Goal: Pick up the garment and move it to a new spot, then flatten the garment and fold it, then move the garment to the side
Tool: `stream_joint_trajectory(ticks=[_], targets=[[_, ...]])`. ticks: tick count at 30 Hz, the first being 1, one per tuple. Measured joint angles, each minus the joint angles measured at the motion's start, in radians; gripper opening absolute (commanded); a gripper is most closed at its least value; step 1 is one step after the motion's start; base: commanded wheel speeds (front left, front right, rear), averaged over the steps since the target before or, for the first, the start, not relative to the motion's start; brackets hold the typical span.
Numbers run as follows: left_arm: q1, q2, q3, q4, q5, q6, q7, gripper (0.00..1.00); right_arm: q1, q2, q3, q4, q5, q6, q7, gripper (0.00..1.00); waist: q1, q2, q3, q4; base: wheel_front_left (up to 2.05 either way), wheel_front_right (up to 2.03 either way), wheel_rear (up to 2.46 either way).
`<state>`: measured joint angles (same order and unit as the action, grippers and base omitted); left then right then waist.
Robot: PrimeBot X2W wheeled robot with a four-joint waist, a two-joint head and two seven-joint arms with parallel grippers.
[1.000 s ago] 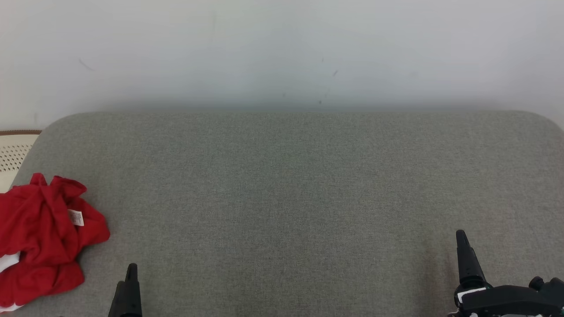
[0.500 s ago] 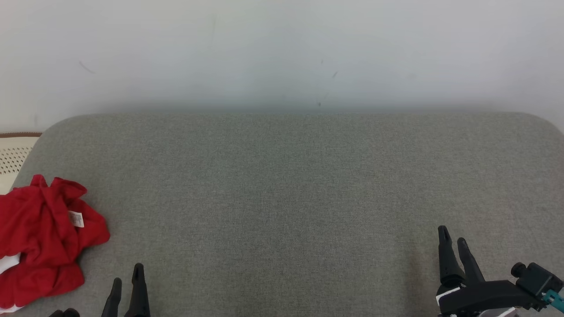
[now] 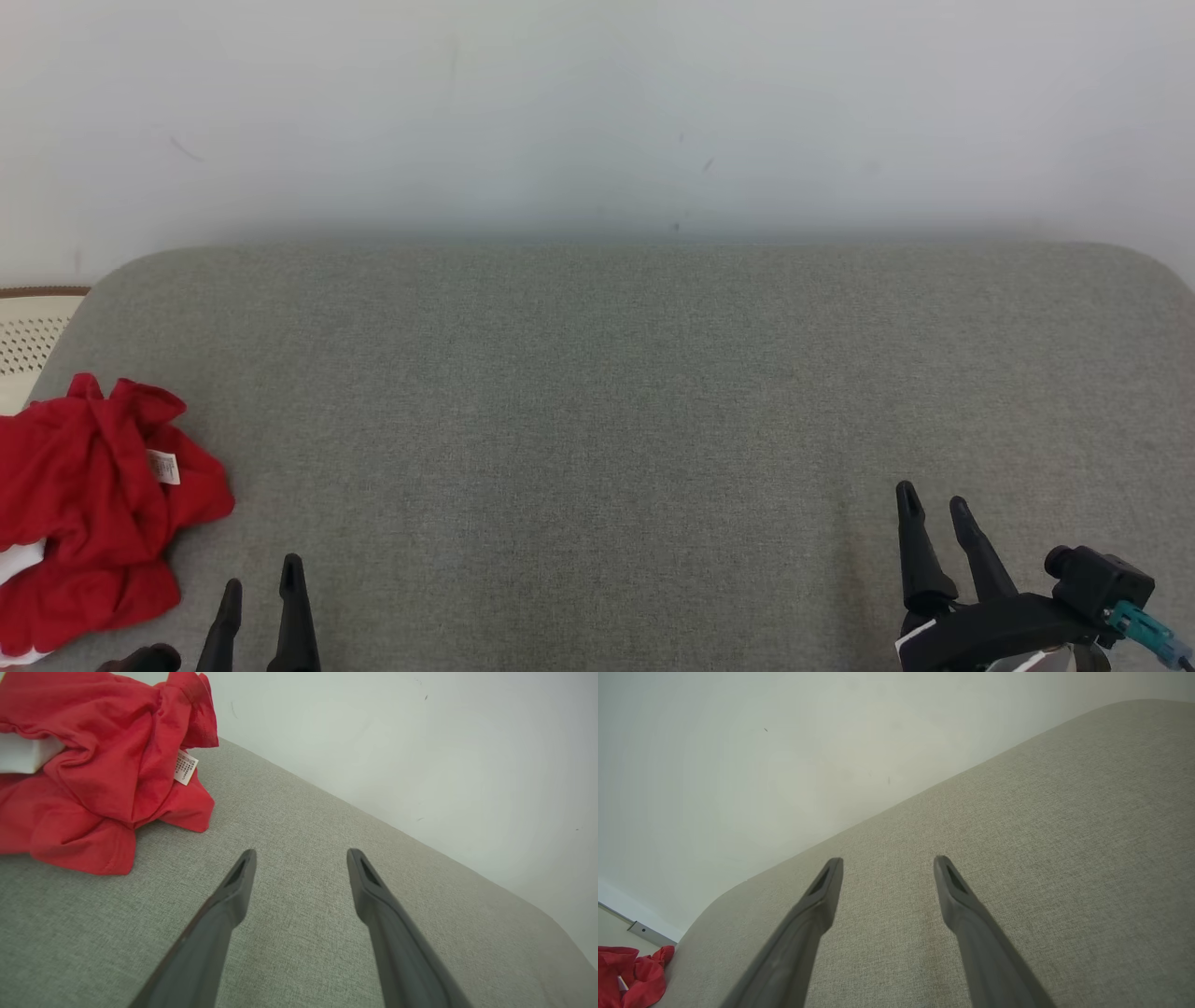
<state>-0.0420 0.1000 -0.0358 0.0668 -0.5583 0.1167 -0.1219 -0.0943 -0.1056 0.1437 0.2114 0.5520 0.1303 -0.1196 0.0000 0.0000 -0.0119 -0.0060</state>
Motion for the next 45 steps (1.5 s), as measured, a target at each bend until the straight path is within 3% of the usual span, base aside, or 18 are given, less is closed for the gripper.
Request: stream_joint_trajectory(ticks=[23,45], targets=[[0.022,0.023,-0.031,-0.049,0.199,0.061,-0.057,1.00,-0.004,-0.013,0.029,-0.037,-0.236,0.000,-0.014,1.00,0.0001,0.0000,-0.005,-0.004,0.00,0.00,0.00],[0.043,0.008,-0.015,-0.105,0.301,0.028,-0.108,1.00,0.001,-0.012,0.036,-0.058,-0.338,0.000,-0.023,1.00,0.0000,0.0000,-0.013,-0.007,0.00,0.00,0.00]])
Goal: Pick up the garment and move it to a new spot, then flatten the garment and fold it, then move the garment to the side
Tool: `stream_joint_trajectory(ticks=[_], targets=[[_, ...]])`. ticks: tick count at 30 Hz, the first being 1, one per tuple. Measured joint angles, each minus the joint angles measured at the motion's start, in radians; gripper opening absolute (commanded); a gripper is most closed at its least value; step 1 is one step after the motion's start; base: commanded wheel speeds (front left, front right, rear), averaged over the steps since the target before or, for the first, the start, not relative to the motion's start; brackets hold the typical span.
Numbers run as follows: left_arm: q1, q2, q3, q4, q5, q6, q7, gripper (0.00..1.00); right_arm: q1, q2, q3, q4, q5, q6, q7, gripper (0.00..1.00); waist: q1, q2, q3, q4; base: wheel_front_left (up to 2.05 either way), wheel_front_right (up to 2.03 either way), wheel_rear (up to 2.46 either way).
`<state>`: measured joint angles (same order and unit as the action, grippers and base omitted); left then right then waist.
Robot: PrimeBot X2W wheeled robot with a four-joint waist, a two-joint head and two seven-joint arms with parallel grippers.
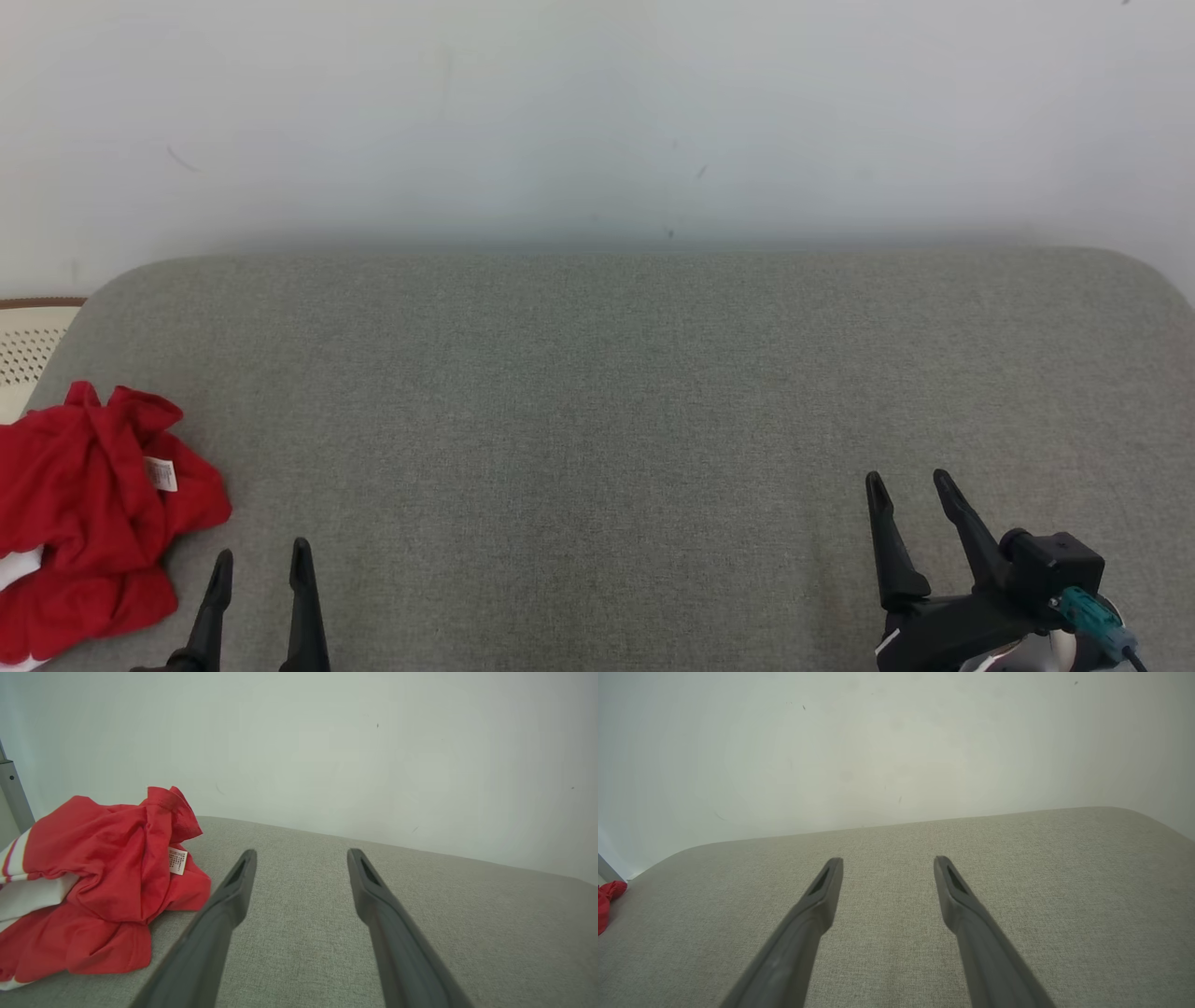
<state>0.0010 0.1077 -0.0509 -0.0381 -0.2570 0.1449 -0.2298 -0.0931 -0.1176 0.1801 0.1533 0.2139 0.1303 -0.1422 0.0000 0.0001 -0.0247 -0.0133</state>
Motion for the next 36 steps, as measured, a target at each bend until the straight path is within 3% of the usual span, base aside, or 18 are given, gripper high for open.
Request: stream_joint_trajectory(ticks=[16,36], targets=[[0.004,-0.010,0.014,-0.027,0.124,0.007,-0.027,1.00,0.000,0.000,0.013,-0.009,-0.093,0.000,-0.011,1.00,0.0000,-0.0001,-0.007,-0.008,0.00,0.00,0.00],[0.017,-0.025,0.036,-0.027,0.142,-0.014,-0.032,1.00,0.004,0.016,-0.003,-0.016,-0.032,0.000,0.000,1.00,0.0000,0.0000,-0.008,-0.006,0.00,0.00,0.00]])
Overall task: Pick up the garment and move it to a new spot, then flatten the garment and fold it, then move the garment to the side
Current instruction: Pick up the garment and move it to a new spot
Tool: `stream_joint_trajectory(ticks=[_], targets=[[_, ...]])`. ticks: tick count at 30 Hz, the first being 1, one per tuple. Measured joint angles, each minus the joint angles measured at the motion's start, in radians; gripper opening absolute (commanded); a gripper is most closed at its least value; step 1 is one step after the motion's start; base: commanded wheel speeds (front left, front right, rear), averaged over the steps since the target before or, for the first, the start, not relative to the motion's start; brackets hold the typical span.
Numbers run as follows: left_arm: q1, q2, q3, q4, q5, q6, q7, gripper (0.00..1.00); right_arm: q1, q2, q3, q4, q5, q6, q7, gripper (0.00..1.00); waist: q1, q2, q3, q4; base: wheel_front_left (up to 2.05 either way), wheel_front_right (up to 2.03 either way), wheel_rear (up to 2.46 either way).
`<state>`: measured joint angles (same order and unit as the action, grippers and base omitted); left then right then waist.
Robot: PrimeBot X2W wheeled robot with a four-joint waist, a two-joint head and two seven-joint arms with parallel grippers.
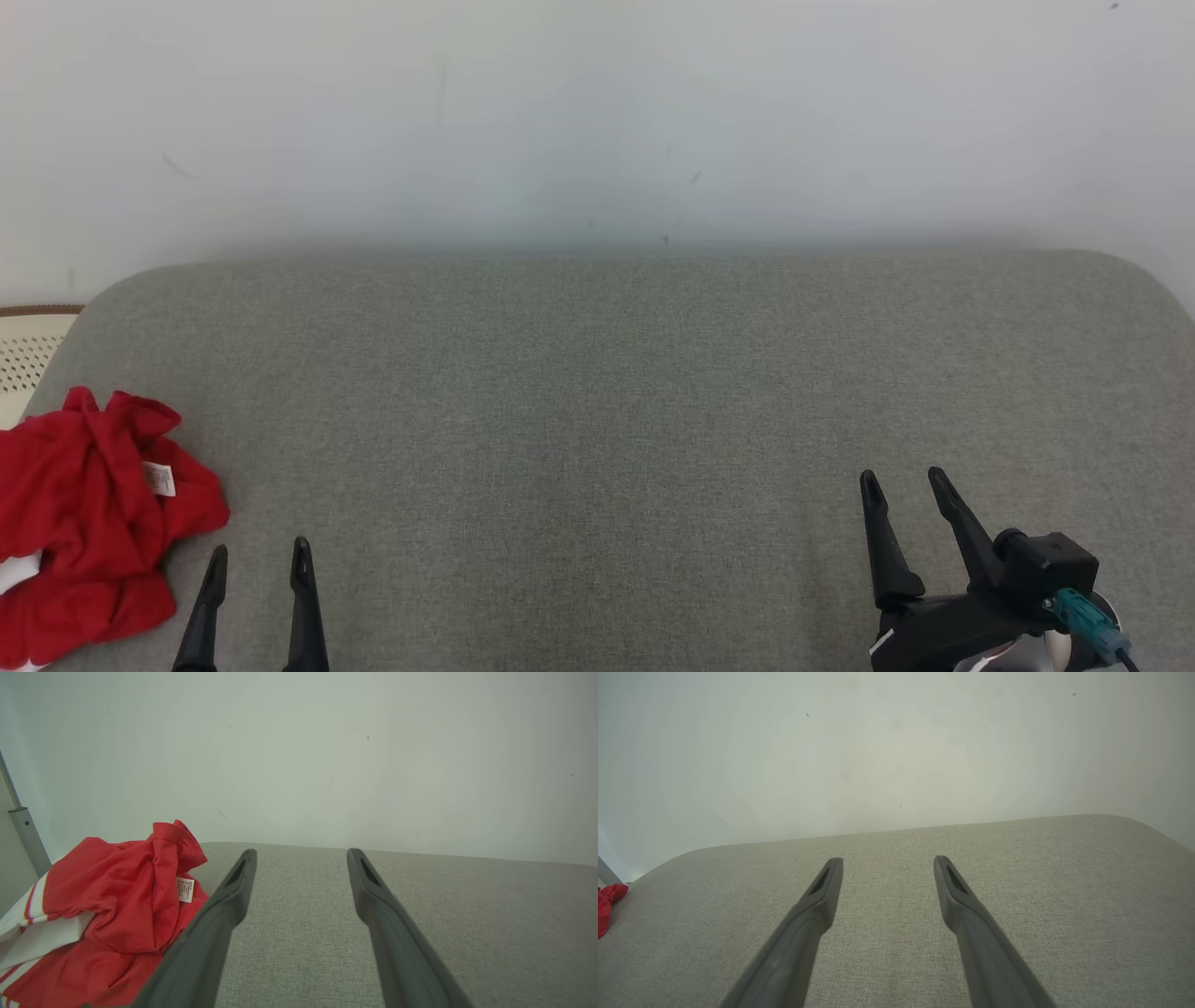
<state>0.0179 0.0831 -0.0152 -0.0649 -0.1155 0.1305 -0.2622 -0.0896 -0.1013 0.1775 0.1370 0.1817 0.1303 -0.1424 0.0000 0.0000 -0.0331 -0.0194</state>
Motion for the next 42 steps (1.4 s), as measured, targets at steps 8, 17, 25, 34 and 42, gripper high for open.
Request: stream_joint_trajectory(ticks=[8,17,25,34,42], targets=[[-0.002,-0.004,0.001,0.009,-0.003,-0.015,0.000,1.00,0.002,0.000,-0.004,0.005,0.004,0.000,0.000,1.00,0.0000,0.0000,0.000,0.016,0.00,0.00,0.00],[-0.002,-0.001,0.016,0.028,-0.001,-0.015,0.000,1.00,0.018,0.005,-0.003,0.014,0.009,0.000,-0.006,1.00,0.0000,0.0000,-0.001,0.082,0.00,0.00,0.00],[0.004,0.007,0.043,0.044,-0.004,-0.005,0.000,1.00,0.024,0.010,0.005,0.024,0.012,0.000,-0.009,1.00,0.0000,0.0000,-0.006,0.171,0.00,0.00,0.00],[0.022,0.013,0.064,0.049,-0.012,0.004,0.000,1.00,0.038,0.011,0.017,0.032,0.012,0.000,-0.008,1.00,0.0000,0.0000,-0.015,0.275,0.00,0.00,0.00],[0.025,0.029,0.074,0.057,-0.012,0.008,0.000,1.00,0.039,0.015,0.036,0.041,0.013,0.000,-0.009,1.00,0.0000,0.0000,-0.026,0.361,0.00,0.00,0.00]])
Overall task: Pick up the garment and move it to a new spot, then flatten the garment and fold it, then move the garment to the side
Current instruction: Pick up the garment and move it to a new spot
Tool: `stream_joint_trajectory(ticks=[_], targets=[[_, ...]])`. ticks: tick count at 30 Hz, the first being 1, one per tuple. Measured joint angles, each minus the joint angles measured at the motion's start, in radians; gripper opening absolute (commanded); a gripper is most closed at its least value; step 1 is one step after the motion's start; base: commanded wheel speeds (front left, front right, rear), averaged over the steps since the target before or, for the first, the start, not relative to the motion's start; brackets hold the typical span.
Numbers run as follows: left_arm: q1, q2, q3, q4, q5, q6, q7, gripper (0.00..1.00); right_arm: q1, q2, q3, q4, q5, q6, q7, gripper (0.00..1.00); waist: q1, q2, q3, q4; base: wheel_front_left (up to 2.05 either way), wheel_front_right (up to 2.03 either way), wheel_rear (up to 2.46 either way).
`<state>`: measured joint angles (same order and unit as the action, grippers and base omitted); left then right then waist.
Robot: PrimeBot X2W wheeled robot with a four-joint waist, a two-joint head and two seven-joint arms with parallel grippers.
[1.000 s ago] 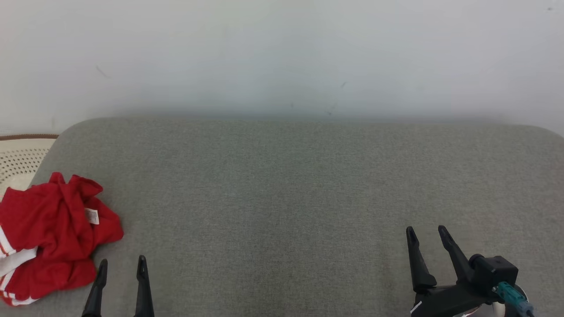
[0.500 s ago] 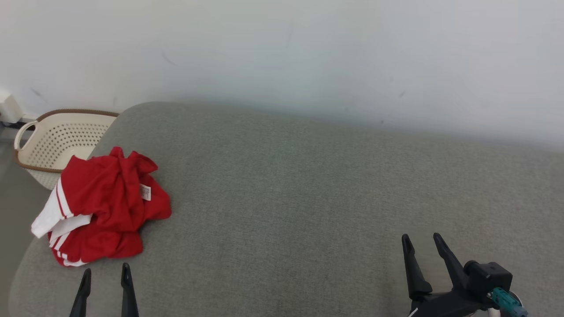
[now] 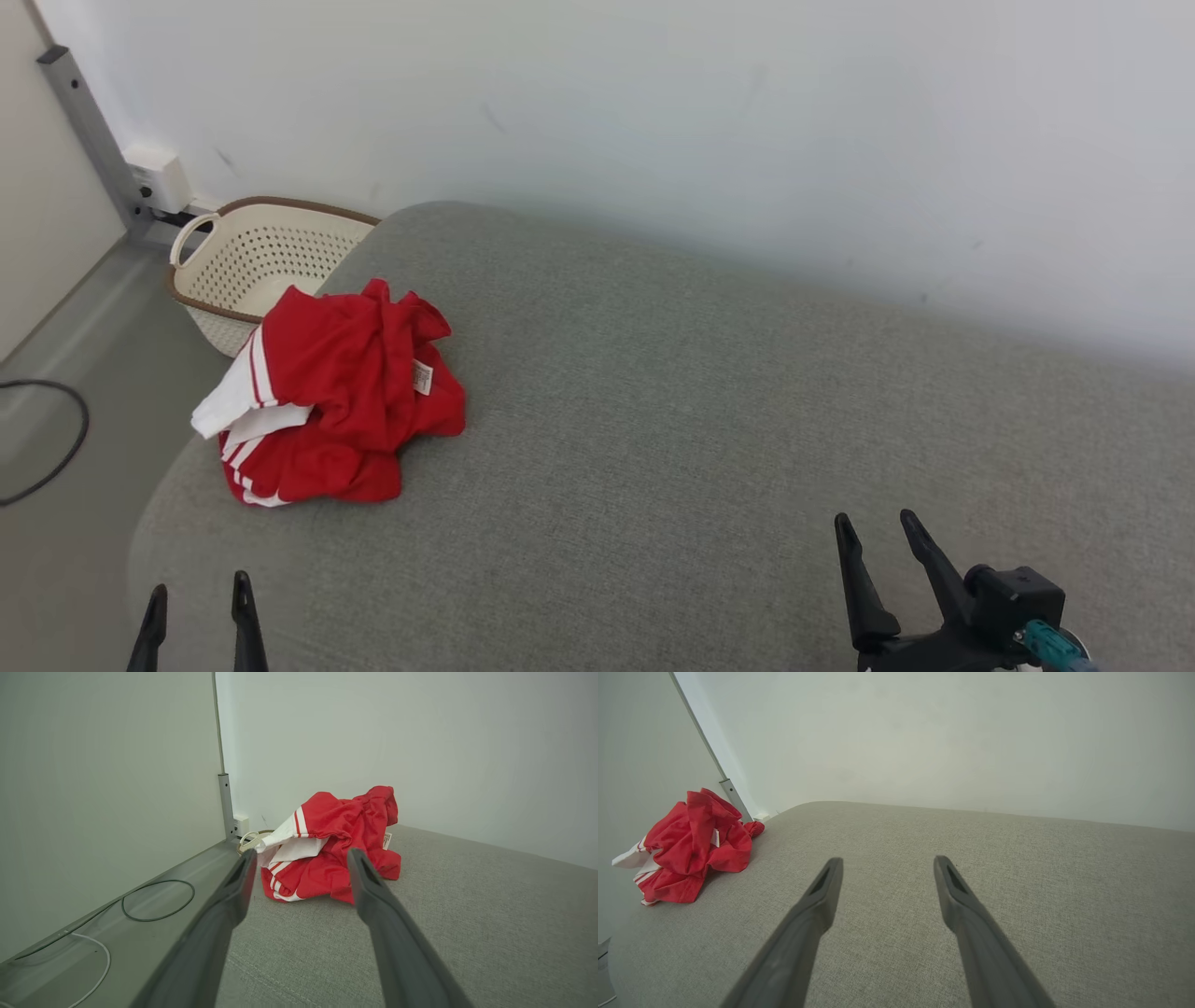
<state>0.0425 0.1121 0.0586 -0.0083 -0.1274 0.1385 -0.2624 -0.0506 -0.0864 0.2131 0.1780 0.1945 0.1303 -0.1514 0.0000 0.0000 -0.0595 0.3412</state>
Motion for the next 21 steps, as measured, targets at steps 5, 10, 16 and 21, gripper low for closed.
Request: stream_joint_trajectory(ticks=[5,10,16,21], targets=[[0.014,0.003,-0.001,-0.001,-0.002,0.004,0.000,1.00,0.000,0.002,0.004,0.006,0.000,0.000,-0.002,1.00,0.0000,0.0000,-0.009,0.039,0.00,0.00,0.00],[0.019,0.007,0.000,-0.002,-0.003,0.011,0.000,1.00,0.000,0.003,0.009,0.013,0.003,0.000,-0.003,1.00,0.0000,0.0000,-0.017,0.056,0.00,0.00,0.00],[0.019,0.008,0.007,-0.001,-0.013,0.017,0.000,1.00,-0.002,0.000,0.018,0.020,0.010,0.000,-0.003,1.00,0.0000,0.0000,-0.017,0.044,0.00,0.00,0.00],[-0.024,0.010,-0.005,-0.002,-0.027,0.002,0.002,1.00,-0.005,-0.003,0.021,0.018,0.010,0.000,0.002,1.00,0.0000,0.0000,-0.009,0.024,0.00,0.00,0.00]])
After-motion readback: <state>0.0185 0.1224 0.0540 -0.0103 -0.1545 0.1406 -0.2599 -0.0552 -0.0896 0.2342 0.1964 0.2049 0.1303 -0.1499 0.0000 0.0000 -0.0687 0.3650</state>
